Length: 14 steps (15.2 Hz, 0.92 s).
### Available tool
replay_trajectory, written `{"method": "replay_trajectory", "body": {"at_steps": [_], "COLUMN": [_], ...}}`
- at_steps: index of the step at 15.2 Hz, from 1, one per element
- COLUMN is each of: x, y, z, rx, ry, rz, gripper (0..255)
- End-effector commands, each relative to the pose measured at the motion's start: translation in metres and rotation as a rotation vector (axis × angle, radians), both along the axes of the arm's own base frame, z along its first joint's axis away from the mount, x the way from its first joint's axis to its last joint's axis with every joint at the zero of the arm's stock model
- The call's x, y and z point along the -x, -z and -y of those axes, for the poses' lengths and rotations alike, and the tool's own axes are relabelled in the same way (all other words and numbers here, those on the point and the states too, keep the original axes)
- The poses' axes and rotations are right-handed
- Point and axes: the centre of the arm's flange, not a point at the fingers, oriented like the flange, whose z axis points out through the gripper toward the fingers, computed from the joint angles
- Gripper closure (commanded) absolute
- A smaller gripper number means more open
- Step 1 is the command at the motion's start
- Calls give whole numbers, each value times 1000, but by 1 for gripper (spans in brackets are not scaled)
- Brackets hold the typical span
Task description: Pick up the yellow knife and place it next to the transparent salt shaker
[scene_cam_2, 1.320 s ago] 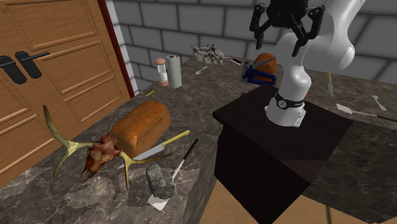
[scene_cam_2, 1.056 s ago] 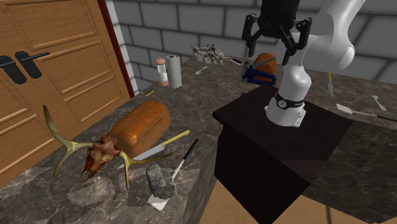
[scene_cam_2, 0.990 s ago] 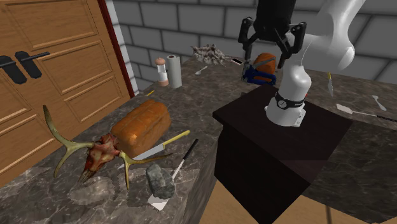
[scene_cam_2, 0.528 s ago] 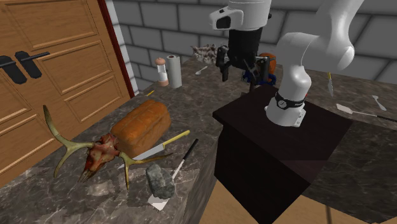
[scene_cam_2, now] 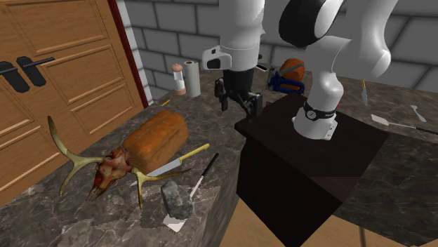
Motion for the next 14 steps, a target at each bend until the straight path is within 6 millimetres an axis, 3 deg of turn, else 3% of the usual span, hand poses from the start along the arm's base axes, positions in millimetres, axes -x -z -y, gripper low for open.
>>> {"method": "replay_trajectory", "body": {"at_steps": [1, 14], "x": [-20, -111], "y": [19, 141], "z": [12, 84], "rx": [6, 38], "ry": [4, 31], "rz": [6, 27], "gripper": [0, 0]}}
